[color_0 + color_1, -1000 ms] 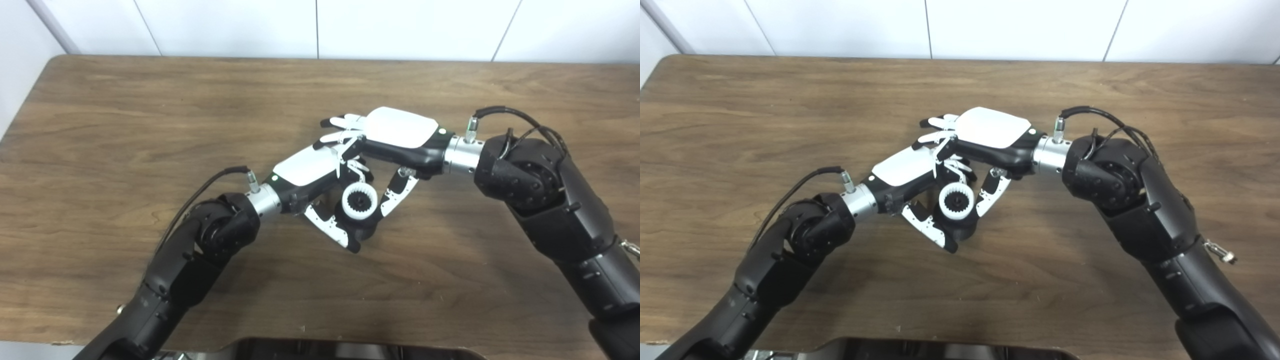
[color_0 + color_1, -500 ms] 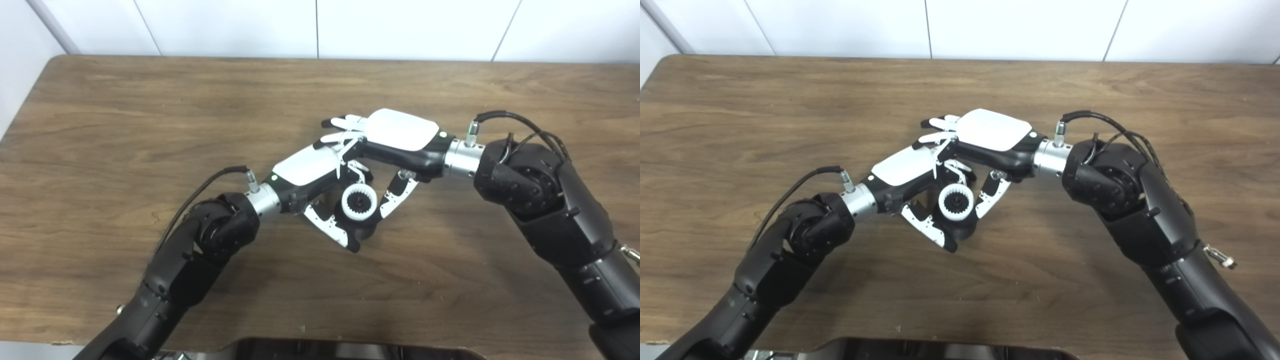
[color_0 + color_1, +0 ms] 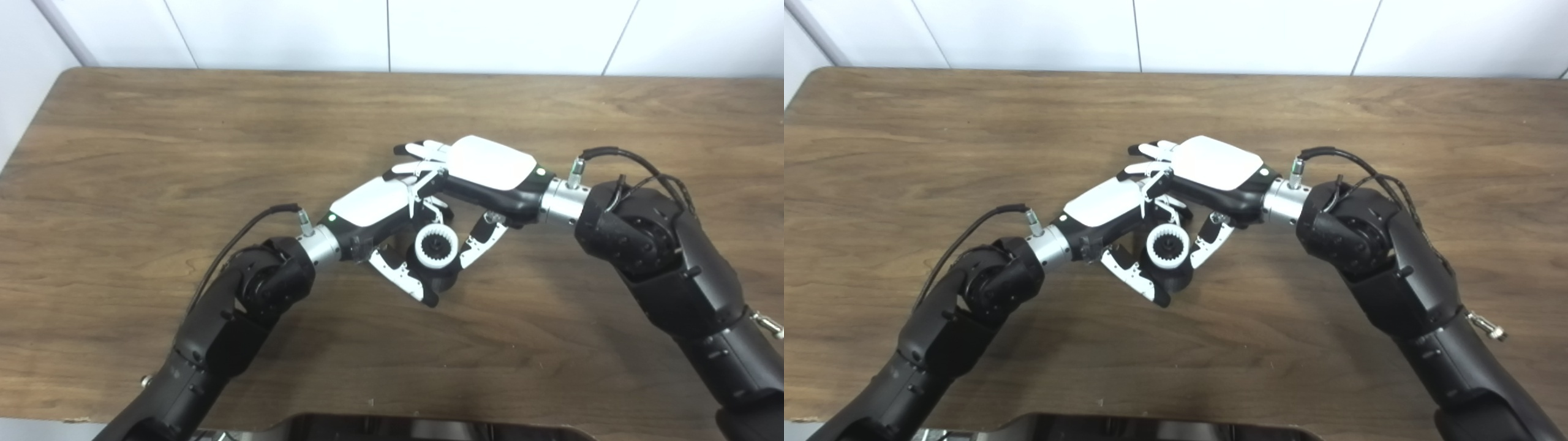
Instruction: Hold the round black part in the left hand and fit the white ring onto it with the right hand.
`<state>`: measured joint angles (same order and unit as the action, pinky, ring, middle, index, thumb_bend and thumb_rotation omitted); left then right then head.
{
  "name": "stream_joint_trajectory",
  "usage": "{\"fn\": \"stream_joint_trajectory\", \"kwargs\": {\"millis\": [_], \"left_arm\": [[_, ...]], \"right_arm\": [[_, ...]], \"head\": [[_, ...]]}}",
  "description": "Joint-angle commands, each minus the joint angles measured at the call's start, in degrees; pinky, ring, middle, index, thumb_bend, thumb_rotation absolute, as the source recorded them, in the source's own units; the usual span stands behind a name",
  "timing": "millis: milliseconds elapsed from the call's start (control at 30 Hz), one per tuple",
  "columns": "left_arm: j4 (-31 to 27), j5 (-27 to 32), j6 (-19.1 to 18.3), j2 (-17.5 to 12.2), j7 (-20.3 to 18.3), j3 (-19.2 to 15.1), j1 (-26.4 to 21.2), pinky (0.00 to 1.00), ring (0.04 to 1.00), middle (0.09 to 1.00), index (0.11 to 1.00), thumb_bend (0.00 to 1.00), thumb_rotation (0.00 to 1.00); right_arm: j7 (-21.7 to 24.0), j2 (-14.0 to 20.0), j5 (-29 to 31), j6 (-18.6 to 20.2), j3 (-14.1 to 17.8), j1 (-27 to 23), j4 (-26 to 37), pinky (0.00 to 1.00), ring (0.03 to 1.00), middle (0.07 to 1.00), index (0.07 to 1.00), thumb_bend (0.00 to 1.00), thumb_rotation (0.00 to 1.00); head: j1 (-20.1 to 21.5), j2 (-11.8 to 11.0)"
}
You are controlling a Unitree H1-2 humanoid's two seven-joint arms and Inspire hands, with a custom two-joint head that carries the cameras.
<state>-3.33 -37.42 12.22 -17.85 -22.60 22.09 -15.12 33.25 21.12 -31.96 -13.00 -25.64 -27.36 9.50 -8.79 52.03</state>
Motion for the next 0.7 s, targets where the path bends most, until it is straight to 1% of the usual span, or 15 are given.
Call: {"fn": "stream_joint_trajectory", "kwargs": {"millis": [0,67,167,300,433,667], "left_arm": [[-2.9,1.75,0.82,0.75,1.36,-0.63,-1.68,1.0,0.914,0.804,0.48,0.52,0.06],[-2.87,1.55,1.01,0.82,1.57,-0.59,-1.62,1.0,0.902,0.809,0.48,0.52,0.06],[-3.11,1.24,0.95,0.91,1.64,-0.57,-1.35,1.0,0.91,0.816,0.48,0.52,0.06],[-3.45,0.7,0.8,0.83,1.46,-0.42,-1.12,1.0,0.912,0.816,0.48,0.52,0.06],[-3.4,0.8,1.35,0.86,1.75,-0.31,-0.81,1.0,0.933,0.818,0.48,0.52,0.06],[-3.37,0.82,1.82,0.84,1.94,-0.07,-0.63,1.0,0.929,0.811,0.48,0.52,0.06]], "right_arm": [[-0.57,0.15,-1.17,-0.39,0.16,-1.26,-0.93,1.0,1.0,0.89,0.481,0.53,0.14],[-1.27,0.15,-1.47,-0.97,0.26,-1.66,-1.96,1.0,1.0,0.889,0.481,0.53,0.14],[-1.96,0.01,-1.42,-1.29,0.45,-2.07,-3.37,1.0,1.0,0.889,0.481,0.53,0.14],[-1.95,-0.41,-0.34,-0.18,0.93,-2.38,-4.76,1.0,1.0,0.89,0.481,0.53,0.14],[-1.36,-0.38,0.04,0.72,1.12,-2.74,-5.73,1.0,1.0,0.887,0.48,0.53,0.14],[-0.39,-0.23,0.69,1.99,1.15,-3.17,-6.8,1.0,1.0,0.885,0.48,0.53,0.14]], "head": [[-0.07,0.02],[-0.07,0.02],[-0.14,-0.46],[0.01,-1.05],[0.2,-1.14],[0.33,-1.28]]}}
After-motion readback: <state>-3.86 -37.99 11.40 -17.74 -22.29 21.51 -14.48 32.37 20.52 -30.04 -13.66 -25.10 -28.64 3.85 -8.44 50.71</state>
